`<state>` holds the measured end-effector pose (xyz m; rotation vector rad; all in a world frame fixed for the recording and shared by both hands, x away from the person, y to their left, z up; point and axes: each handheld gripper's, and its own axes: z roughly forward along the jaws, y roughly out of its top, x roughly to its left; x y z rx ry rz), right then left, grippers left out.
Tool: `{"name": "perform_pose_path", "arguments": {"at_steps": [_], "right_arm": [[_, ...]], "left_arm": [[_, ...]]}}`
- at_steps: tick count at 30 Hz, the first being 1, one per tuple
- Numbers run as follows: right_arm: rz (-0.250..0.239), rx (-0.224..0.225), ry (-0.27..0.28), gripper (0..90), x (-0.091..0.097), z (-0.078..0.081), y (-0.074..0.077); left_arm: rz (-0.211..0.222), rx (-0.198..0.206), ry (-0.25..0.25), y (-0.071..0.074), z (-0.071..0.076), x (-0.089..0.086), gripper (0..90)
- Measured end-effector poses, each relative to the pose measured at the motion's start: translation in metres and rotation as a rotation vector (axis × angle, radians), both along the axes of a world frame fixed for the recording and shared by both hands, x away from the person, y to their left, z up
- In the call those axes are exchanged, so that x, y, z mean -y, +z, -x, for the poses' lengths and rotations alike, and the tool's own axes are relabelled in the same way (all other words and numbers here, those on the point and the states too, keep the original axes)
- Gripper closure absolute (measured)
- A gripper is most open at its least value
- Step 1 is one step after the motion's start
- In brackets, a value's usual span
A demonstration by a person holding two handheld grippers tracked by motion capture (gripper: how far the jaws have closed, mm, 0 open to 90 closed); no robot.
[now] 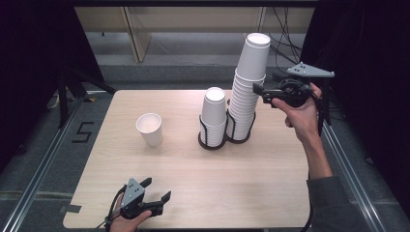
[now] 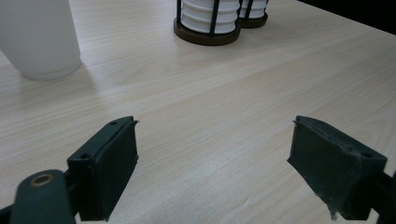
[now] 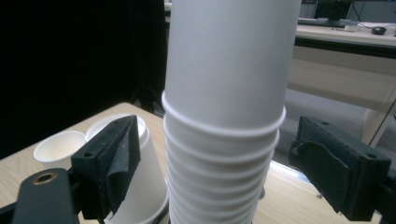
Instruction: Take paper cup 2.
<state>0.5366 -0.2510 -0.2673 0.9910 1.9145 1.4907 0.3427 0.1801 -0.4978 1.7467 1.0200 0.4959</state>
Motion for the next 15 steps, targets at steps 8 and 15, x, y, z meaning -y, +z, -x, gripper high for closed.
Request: {"name": "perform_pose_path", "arguments": {"at_steps": [8,15], "right_arm": [[-0.007,0.006,-0.016,15.5,-0.009,-0.015,0.018],[-0.006,-0.001,-0.034,15.5,-0.017,-0.035,0.021]], "left_arm": [[-0.016,0.0,-0.009,0.001,0.0,0.0,14.6],[-0.017,-0.002,-0.011,0.001,0.001,0.001,14.6]]}}
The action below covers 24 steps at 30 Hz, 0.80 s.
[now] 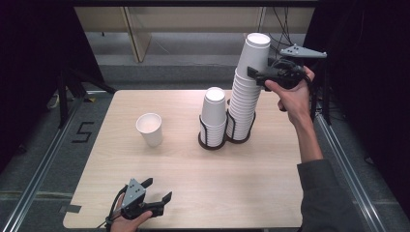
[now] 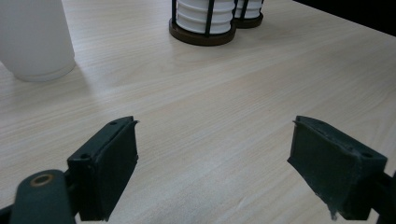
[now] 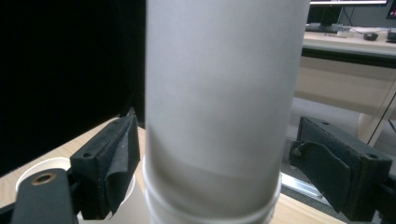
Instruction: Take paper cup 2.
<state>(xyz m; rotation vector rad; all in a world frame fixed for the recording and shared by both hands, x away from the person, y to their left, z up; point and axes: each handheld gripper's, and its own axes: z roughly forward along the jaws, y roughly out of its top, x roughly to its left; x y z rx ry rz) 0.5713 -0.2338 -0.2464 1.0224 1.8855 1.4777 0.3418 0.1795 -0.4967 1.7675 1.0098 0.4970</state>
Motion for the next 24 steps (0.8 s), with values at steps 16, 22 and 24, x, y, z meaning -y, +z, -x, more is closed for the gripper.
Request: {"name": "perform_pose_path", "arguments": {"at_steps": [16,22,24], "right_arm": [[-0.015,-0.013,-0.006,11.4,-0.016,-0.023,-0.003],[-0.012,-0.016,-0.01,12.4,-0.02,-0.028,-0.003],[-0.011,-0.022,-0.011,13.3,-0.021,-0.028,-0.002]], "left_arm": [[0.011,0.002,-0.013,-0.001,-0.001,0.0,14.6],[0.015,0.003,-0.014,-0.001,-0.001,0.001,14.6],[0.019,0.001,-0.012,-0.001,-0.001,0.001,14.6]]}}
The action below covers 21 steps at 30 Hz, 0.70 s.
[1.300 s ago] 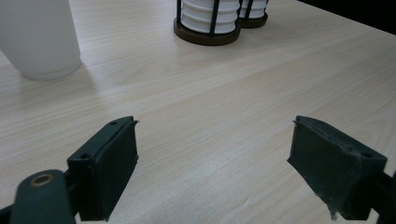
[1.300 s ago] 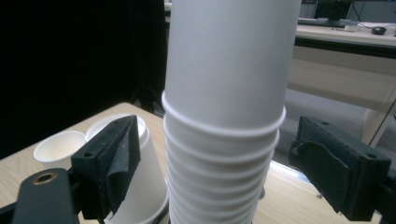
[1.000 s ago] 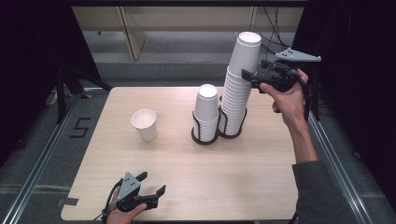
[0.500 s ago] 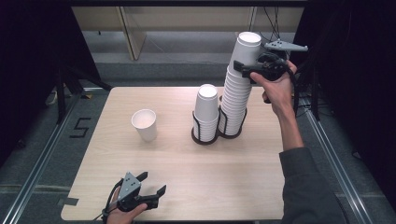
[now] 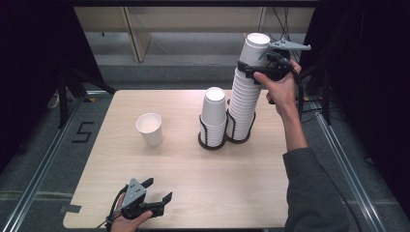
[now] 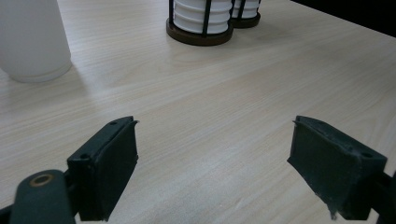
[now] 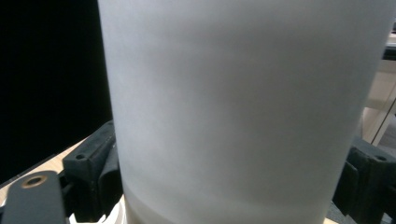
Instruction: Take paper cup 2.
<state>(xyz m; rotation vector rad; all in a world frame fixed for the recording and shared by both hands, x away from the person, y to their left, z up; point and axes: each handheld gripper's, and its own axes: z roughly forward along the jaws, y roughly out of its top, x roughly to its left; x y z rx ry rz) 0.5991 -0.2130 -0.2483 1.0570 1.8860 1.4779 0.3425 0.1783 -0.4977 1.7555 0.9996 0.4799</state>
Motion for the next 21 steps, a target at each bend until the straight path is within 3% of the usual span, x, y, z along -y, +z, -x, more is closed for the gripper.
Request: {"name": "perform_pose_path", "arguments": {"at_steps": [1,4,6,10,18,21], "right_arm": [[0.002,-0.002,0.0,13.5,0.0,0.0,0.001],[0.003,-0.008,0.003,14.1,0.0,0.001,0.004],[-0.022,0.009,0.001,14.2,0.001,0.002,0.008],[-0.018,0.025,-0.002,14.3,0.002,0.004,0.02],[-0.018,0.055,-0.033,14.5,0.0,0.009,0.041],[-0.017,0.056,-0.051,14.5,0.001,0.009,0.05]], "left_arm": [[-0.014,-0.002,-0.004,0.0,0.0,-0.001,14.6],[0.0,0.0,0.004,0.0,-0.001,0.0,14.6],[-0.003,-0.004,0.003,0.0,0.0,0.0,14.6],[-0.011,-0.006,-0.003,-0.001,-0.001,0.0,14.6],[-0.04,-0.021,-0.013,-0.001,0.0,0.001,14.6],[-0.033,-0.026,-0.015,-0.002,-0.001,0.001,14.6]]}}
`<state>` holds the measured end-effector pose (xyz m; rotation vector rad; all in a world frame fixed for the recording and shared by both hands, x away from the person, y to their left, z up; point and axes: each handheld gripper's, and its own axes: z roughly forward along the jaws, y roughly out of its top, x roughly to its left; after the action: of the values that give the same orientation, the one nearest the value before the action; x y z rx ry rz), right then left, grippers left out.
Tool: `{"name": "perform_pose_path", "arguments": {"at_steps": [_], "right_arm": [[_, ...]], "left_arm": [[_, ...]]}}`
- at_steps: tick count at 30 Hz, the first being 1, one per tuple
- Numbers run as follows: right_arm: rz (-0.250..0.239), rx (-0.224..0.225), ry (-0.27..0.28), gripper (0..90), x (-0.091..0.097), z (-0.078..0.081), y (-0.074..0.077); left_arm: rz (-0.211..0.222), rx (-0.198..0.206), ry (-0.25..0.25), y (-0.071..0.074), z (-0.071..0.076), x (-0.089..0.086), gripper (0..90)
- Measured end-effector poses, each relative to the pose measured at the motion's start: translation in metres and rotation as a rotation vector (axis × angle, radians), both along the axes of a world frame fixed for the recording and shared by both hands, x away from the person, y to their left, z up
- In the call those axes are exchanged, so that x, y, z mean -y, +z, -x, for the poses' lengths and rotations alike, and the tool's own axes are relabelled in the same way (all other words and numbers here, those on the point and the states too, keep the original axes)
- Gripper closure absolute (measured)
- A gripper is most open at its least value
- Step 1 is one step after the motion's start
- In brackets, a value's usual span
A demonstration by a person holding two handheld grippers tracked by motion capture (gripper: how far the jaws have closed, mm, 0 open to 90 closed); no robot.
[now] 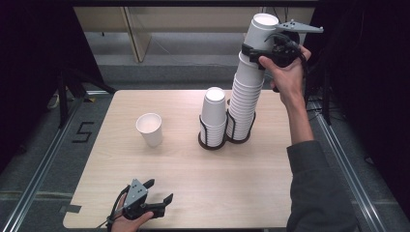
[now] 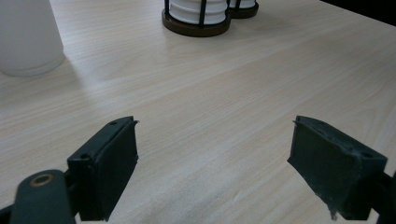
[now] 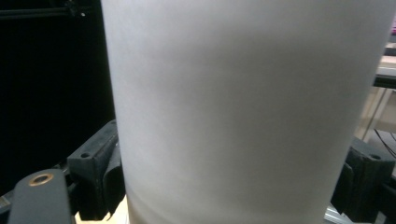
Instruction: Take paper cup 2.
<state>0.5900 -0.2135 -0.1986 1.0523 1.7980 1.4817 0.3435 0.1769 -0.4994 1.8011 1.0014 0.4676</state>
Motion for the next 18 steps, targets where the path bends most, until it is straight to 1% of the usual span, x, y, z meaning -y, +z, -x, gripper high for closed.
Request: {"name": "perform_pose_path", "arguments": {"at_steps": [3,5,6,7,8,9,10,11,12,13,15,16,17,18], "right_arm": [[-0.003,0.016,-0.011,14.5,0.0,0.002,0.009],[-0.012,0.032,-0.022,14.5,0.002,0.005,0.015],[-0.011,0.048,-0.031,14.5,0.004,0.007,0.018],[-0.023,0.05,-0.031,14.6,0.005,0.009,0.021],[-0.024,0.056,-0.028,14.7,0.007,0.011,0.023],[-0.026,0.064,-0.035,14.7,0.009,0.013,0.025],[-0.028,0.065,-0.037,14.7,0.012,0.015,0.028],[-0.026,0.077,-0.038,14.7,0.016,0.017,0.03],[-0.032,0.082,-0.041,14.7,0.02,0.02,0.033],[-0.044,0.081,-0.044,14.7,0.022,0.024,0.035],[-0.032,0.093,-0.044,14.7,0.028,0.03,0.039],[-0.04,0.092,-0.044,14.7,0.03,0.034,0.04],[-0.036,0.099,-0.041,14.7,0.033,0.037,0.041],[-0.037,0.097,-0.043,14.7,0.036,0.04,0.042]], "left_arm": [[-0.008,-0.006,0.003,0.0,0.0,-0.001,14.6],[-0.004,-0.005,-0.003,-0.001,0.0,-0.001,14.6],[-0.007,-0.005,-0.003,-0.001,0.0,-0.001,14.7],[-0.002,-0.005,-0.004,-0.001,0.0,0.0,14.7],[-0.009,-0.006,-0.009,-0.001,0.0,0.0,14.6],[-0.004,-0.007,-0.008,-0.001,0.001,0.001,14.6],[-0.013,-0.009,-0.007,-0.001,0.001,0.001,14.6],[-0.015,-0.012,-0.01,-0.001,0.0,0.001,14.6],[-0.008,-0.011,-0.017,-0.001,-0.001,0.001,14.6],[-0.008,-0.009,-0.013,-0.001,-0.001,0.001,14.6],[-0.007,-0.01,-0.002,0.0,-0.001,0.0,14.6],[0.004,-0.01,-0.006,-0.001,-0.002,0.0,14.6],[-0.001,-0.01,-0.007,-0.001,-0.002,-0.001,14.6],[-0.003,-0.01,-0.006,-0.001,-0.002,-0.001,14.6]]}}
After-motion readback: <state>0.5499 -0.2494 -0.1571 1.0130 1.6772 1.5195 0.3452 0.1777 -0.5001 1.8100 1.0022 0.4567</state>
